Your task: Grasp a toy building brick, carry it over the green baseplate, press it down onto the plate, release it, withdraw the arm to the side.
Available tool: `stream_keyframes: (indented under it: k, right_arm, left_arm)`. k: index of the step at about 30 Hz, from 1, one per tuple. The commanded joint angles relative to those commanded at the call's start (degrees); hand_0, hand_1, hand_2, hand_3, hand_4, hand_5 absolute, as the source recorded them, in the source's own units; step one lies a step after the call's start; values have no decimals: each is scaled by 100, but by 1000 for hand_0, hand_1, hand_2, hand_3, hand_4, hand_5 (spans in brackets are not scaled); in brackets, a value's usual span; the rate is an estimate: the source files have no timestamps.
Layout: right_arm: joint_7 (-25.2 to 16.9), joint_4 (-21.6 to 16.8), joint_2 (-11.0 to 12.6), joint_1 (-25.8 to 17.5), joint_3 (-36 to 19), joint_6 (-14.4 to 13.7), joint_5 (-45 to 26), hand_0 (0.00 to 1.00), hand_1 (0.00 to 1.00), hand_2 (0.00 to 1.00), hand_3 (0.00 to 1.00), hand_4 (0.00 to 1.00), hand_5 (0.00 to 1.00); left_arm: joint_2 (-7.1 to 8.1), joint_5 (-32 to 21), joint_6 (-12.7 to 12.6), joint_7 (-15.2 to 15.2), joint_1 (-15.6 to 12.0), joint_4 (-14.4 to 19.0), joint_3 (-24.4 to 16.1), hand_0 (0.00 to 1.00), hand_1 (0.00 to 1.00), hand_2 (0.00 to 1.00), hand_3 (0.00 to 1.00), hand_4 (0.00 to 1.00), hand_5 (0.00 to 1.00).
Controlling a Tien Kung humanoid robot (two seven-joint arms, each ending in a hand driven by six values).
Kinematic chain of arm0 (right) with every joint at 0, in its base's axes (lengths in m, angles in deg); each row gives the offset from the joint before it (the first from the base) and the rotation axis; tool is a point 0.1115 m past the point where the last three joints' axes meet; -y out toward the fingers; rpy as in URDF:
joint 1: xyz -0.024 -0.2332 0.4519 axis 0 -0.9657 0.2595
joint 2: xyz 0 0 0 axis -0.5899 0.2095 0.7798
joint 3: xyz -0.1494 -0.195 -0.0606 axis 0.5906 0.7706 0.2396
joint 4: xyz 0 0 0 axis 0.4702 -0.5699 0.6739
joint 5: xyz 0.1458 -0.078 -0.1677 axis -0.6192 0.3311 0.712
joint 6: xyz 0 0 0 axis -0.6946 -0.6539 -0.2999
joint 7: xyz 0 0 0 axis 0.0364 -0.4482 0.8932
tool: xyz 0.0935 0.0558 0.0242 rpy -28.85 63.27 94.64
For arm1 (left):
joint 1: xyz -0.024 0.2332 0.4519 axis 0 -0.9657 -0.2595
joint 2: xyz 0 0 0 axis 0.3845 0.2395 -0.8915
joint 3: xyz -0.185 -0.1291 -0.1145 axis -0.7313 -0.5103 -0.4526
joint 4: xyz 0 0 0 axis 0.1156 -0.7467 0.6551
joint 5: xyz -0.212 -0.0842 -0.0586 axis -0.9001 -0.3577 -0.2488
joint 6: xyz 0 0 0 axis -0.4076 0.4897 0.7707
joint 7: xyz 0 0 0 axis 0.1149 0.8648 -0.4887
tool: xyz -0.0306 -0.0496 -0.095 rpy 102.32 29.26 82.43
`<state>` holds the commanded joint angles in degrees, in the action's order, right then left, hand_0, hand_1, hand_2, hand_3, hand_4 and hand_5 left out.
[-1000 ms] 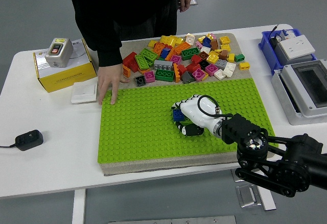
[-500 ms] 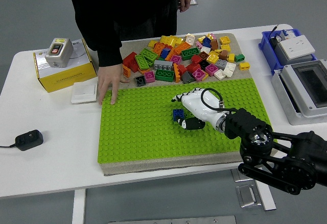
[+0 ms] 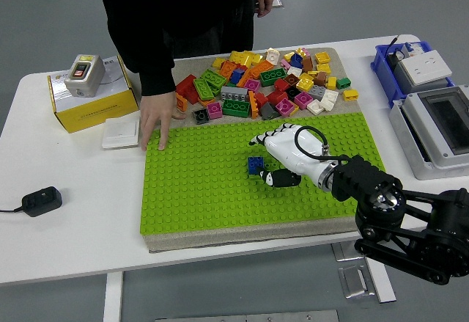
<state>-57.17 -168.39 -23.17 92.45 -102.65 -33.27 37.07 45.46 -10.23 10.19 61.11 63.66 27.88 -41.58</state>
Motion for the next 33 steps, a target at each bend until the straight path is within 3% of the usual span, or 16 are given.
stream_keyframes:
  k: [3, 4, 9, 10, 15, 16, 33]
  right_arm:
    - [-6, 4, -2, -2, 2, 10, 6, 837, 760, 815, 763, 563, 430]
    - [-8, 6, -3, -1, 2, 13, 9, 840, 769, 856, 705, 564, 433]
    - [-14, 46, -16, 2, -3, 33, 18, 840, 769, 856, 705, 564, 433]
    - [-15, 58, -19, 2, -5, 36, 20, 845, 777, 924, 684, 564, 438]
    - [-17, 112, -31, 2, -20, 49, 27, 845, 777, 924, 684, 564, 438]
    - [-18, 120, -34, 2, -16, 49, 21, 854, 777, 961, 675, 566, 442]
    - [-47, 190, -93, -34, 59, 5, -104, 858, 771, 973, 673, 565, 456]
  left_arm:
    - [0, -3, -1, 1, -3, 0, 2, 664, 683, 614, 629, 292, 406]
    - [0, -3, -1, 1, -4, 0, 3, 664, 683, 613, 627, 291, 407]
    - [0, 4, 0, -2, -6, 0, 3, 664, 683, 613, 627, 291, 407]
    - [1, 5, 0, -2, -6, 0, 3, 664, 683, 613, 625, 291, 407]
    - [1, 15, 0, -4, -7, 0, -2, 664, 683, 613, 625, 291, 407]
    - [2, 18, 0, -4, -6, 0, -4, 664, 683, 614, 622, 290, 405]
    - [1, 15, 1, -14, 2, 0, 0, 664, 684, 614, 622, 294, 406]
